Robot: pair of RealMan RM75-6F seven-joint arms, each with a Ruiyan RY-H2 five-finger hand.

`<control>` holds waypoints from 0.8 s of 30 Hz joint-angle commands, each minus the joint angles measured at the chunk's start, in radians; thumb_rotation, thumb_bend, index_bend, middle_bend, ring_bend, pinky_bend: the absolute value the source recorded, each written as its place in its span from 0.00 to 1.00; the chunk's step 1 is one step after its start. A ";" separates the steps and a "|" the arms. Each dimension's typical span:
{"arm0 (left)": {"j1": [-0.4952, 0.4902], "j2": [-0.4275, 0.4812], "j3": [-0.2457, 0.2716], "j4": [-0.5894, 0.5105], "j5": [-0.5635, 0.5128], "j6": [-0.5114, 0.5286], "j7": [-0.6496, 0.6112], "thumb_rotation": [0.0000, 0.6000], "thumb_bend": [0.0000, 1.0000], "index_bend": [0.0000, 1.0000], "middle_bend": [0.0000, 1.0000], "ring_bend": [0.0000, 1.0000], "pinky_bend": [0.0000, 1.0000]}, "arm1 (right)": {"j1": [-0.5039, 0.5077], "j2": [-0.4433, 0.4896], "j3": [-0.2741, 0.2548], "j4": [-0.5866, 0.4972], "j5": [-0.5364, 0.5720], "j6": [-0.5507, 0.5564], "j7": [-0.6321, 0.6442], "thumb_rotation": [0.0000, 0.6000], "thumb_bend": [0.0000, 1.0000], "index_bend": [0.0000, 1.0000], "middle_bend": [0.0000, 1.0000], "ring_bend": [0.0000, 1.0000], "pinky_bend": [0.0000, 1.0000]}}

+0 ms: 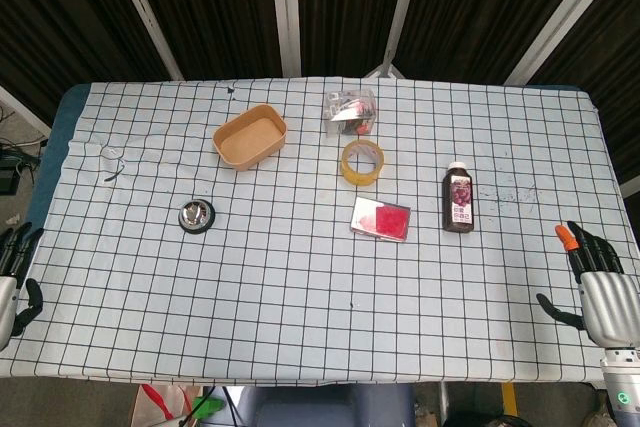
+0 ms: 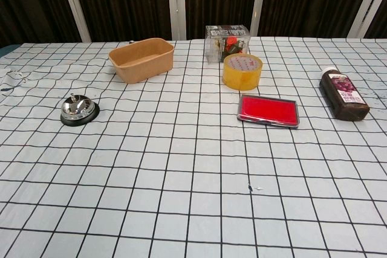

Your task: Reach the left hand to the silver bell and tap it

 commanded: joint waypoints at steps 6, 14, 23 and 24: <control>0.004 0.007 0.003 -0.009 -0.005 -0.005 -0.007 1.00 1.00 0.00 0.03 0.00 0.00 | -0.001 0.001 -0.002 -0.004 -0.004 0.003 -0.002 1.00 0.25 0.06 0.03 0.09 0.10; -0.007 0.004 0.006 -0.012 0.001 -0.028 0.009 1.00 1.00 0.00 0.03 0.00 0.00 | -0.002 0.001 -0.001 -0.005 -0.004 0.004 0.000 1.00 0.25 0.06 0.03 0.09 0.10; -0.103 -0.042 -0.041 0.038 -0.012 -0.138 0.040 1.00 1.00 0.00 0.03 0.00 0.00 | -0.009 0.006 -0.001 -0.008 -0.004 0.017 0.001 1.00 0.25 0.06 0.03 0.09 0.10; -0.119 -0.047 -0.053 0.044 -0.017 -0.152 0.046 1.00 1.00 0.00 0.03 0.00 0.00 | -0.009 0.007 -0.001 -0.009 -0.005 0.018 0.002 1.00 0.25 0.06 0.03 0.09 0.10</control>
